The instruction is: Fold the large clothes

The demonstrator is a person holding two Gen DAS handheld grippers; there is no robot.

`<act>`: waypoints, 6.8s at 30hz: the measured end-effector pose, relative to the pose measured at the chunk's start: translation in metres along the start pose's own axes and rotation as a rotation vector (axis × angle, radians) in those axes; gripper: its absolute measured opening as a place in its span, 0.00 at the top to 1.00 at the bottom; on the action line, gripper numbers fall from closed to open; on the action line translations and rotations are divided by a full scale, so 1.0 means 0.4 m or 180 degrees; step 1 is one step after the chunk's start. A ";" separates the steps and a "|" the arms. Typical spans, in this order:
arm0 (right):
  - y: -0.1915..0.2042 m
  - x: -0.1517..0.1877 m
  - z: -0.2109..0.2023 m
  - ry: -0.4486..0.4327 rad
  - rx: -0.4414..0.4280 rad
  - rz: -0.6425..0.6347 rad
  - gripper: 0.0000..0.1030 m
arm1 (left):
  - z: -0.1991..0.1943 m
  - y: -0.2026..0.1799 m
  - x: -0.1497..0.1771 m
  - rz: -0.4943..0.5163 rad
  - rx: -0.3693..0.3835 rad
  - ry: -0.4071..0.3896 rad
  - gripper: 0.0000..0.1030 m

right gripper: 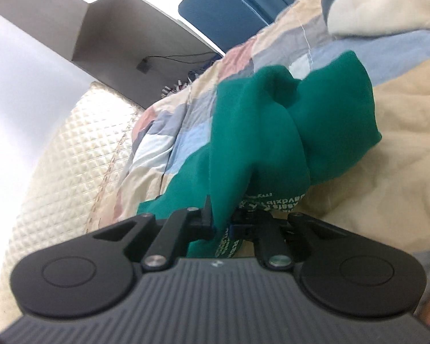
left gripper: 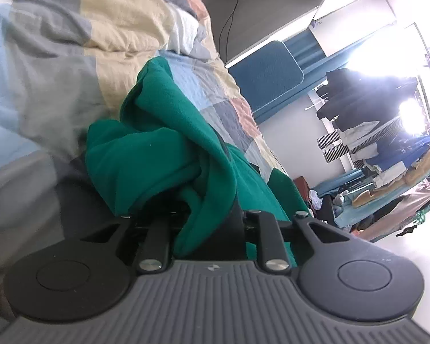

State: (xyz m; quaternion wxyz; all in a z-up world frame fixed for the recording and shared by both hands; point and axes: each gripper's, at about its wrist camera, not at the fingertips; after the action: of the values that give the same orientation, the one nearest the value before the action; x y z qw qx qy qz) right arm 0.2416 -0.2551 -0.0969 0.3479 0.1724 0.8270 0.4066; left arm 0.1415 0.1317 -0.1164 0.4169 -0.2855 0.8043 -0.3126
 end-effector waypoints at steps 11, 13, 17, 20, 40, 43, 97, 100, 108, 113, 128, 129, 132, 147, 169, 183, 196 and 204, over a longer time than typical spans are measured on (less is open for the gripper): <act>0.040 -0.063 0.057 -0.0099 -0.0111 -0.0090 0.88 | 0.039 -0.040 -0.090 -0.0109 0.0128 -0.0002 0.47; 0.059 -0.087 0.078 -0.0092 -0.0093 -0.0123 0.88 | 0.056 -0.055 -0.121 -0.0110 0.0146 -0.0022 0.47; 0.099 -0.142 0.109 -0.0093 -0.0017 -0.0263 0.88 | 0.099 -0.059 -0.190 -0.0277 0.0320 -0.0049 0.43; 0.129 -0.187 0.165 -0.0086 0.0014 -0.0344 0.88 | 0.141 -0.068 -0.248 -0.0294 0.0344 -0.0063 0.41; 0.092 -0.348 0.720 0.0489 0.0344 -0.0900 0.92 | 0.680 -0.028 -0.524 0.1450 -0.0300 0.0223 0.32; 0.076 -0.341 0.767 0.0549 0.0354 -0.1000 0.93 | 0.735 -0.001 -0.525 0.1457 -0.0432 0.0275 0.32; 0.032 -0.317 0.611 0.0293 0.0692 -0.1871 0.48 | 0.590 -0.018 -0.411 0.1860 -0.1021 -0.0002 0.23; 0.042 -0.311 0.585 0.0227 0.0689 -0.1802 0.47 | 0.560 -0.043 -0.411 0.1874 -0.0967 -0.0001 0.22; 0.090 -0.290 0.456 0.0105 0.0553 -0.1405 0.45 | 0.381 -0.068 -0.355 0.1383 -0.0406 -0.0091 0.20; 0.068 -0.268 0.388 0.0188 0.0470 -0.0781 0.30 | 0.318 -0.014 -0.310 0.0538 -0.0159 0.0020 0.15; -0.152 -0.179 0.449 0.0374 0.0169 0.1252 0.14 | 0.472 0.221 -0.293 -0.0888 -0.0145 0.0134 0.10; -0.159 -0.181 0.459 0.0364 0.0152 0.1289 0.14 | 0.482 0.219 -0.299 -0.0851 -0.0116 0.0103 0.10; -0.176 -0.180 0.491 0.0362 0.0077 0.1393 0.15 | 0.506 0.205 -0.329 -0.0690 -0.0113 0.0011 0.07; -0.119 -0.219 0.608 0.0242 -0.0346 0.1262 0.05 | 0.555 0.207 -0.430 -0.0716 0.0260 -0.0154 0.06; -0.024 -0.256 0.594 0.0179 -0.0637 0.1158 0.05 | 0.482 0.222 -0.366 -0.1311 0.0284 0.0308 0.01; -0.036 -0.257 0.586 0.0172 -0.0462 0.1184 0.05 | 0.574 0.248 -0.321 -0.1598 0.0540 0.0043 0.00; -0.042 -0.261 0.635 0.0053 -0.0053 0.1144 0.06 | 0.565 0.223 -0.313 -0.1723 0.0254 -0.0442 0.00; -0.029 -0.266 0.693 -0.0026 -0.0103 0.1116 0.19 | 0.589 0.230 -0.330 -0.1626 0.0203 -0.0503 0.05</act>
State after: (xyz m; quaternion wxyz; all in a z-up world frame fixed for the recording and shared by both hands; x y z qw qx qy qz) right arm 0.5145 -0.1695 -0.1783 0.2776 0.3101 0.7762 0.4736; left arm 0.3877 0.2234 -0.2273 0.3947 -0.4895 0.6609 -0.4097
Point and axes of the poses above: each gripper's, at about its wrist camera, not at the fingertips, and z roughly the way its jaws point, y to its left, x to its underside, and after that the axes turned 4 degrees about z, right-handed
